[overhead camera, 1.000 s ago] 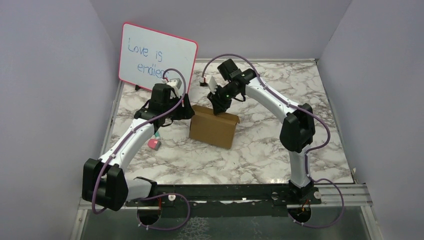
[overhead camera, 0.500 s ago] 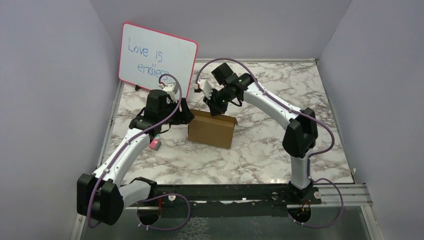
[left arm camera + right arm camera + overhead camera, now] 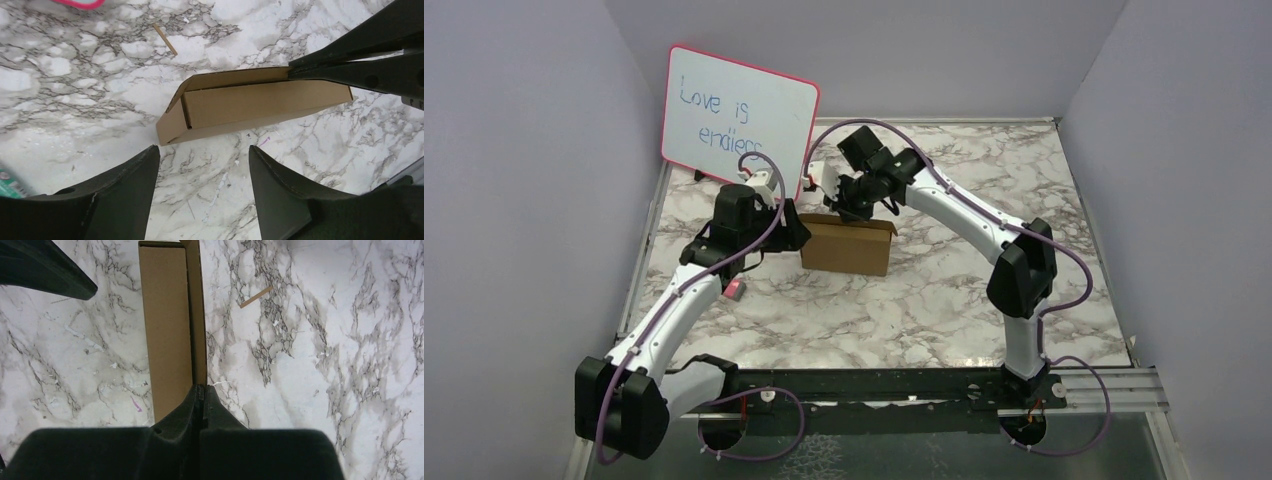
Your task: Fold the paper box
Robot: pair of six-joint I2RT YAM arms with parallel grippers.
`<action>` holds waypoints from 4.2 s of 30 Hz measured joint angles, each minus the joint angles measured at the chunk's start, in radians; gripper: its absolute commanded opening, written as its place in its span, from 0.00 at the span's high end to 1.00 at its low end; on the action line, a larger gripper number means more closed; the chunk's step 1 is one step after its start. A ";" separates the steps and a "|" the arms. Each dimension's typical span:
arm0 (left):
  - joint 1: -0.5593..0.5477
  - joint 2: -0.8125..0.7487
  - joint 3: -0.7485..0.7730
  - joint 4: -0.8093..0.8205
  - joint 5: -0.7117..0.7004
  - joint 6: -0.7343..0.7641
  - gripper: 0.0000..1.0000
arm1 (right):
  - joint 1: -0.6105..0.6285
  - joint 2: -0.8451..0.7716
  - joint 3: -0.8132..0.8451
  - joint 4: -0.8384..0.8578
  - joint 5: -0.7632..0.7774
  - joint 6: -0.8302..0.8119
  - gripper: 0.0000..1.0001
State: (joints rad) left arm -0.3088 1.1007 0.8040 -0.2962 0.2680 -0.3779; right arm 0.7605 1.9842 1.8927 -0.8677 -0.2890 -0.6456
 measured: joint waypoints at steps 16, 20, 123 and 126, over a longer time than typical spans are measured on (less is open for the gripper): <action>0.000 -0.069 0.079 -0.077 -0.101 0.252 0.30 | 0.030 -0.037 -0.045 0.038 0.054 -0.026 0.91; 0.000 -0.069 0.079 -0.088 -0.101 0.280 0.30 | 0.032 -0.037 -0.047 0.043 0.069 -0.025 0.83; 0.020 0.402 0.449 -0.313 0.055 0.537 0.80 | -0.062 -0.486 -0.656 0.377 0.392 0.735 0.99; 0.020 0.408 0.449 -0.317 0.063 0.536 0.89 | -0.062 -0.486 -0.656 0.377 0.392 0.735 0.99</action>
State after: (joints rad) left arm -0.2890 1.5085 1.2533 -0.6128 0.3309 0.1585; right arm 0.6983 1.4982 1.2369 -0.4904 0.1028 0.0891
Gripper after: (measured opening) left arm 0.207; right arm 0.015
